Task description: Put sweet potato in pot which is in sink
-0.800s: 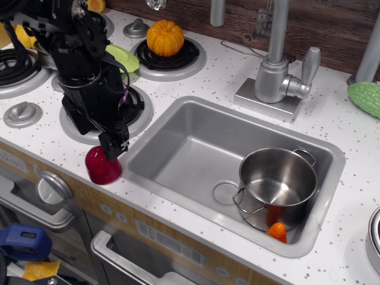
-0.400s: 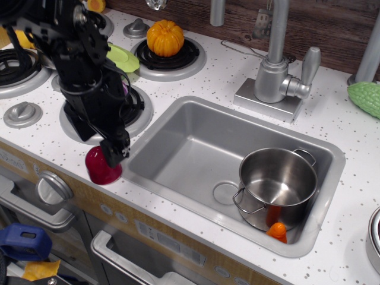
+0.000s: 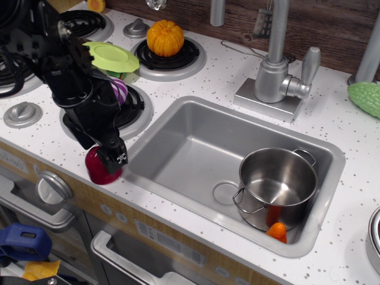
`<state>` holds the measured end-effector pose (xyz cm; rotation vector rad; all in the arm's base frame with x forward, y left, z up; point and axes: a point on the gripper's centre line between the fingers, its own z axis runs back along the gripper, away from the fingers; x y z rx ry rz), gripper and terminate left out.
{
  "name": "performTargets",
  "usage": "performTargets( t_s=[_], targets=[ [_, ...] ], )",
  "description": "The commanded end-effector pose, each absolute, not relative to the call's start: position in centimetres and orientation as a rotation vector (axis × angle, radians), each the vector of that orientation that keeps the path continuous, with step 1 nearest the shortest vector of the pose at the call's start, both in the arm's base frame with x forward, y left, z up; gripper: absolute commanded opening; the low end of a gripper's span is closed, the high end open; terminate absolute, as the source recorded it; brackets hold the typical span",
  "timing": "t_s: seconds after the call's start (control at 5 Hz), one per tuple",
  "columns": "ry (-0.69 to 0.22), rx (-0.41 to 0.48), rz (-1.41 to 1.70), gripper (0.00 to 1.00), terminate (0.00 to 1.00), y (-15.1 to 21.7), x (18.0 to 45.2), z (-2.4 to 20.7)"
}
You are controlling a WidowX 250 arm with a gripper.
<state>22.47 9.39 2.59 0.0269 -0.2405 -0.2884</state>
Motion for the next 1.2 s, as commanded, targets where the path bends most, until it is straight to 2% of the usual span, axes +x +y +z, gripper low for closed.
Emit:
performTargets(
  t_s=[0.0, 0.2, 0.4, 0.6, 0.8, 1.0],
  targets=[
    [-0.303, 0.018, -0.265, 1.00, 0.00, 10.1, 22.5, 1.8],
    [-0.320, 0.007, -0.242, 1.00, 0.00, 10.1, 22.4, 1.3],
    [-0.324, 0.001, -0.235, 0.00, 0.00, 10.1, 22.3, 1.2],
    [-0.307, 0.047, -0.247, 0.00, 0.00, 9.6, 22.6, 2.3],
    [-0.278, 0.097, -0.272, 0.00, 0.00, 8.0, 23.3, 4.7],
    [-0.291, 0.106, -0.272, 0.00, 0.00, 5.6, 24.0, 6.8]
  ],
)
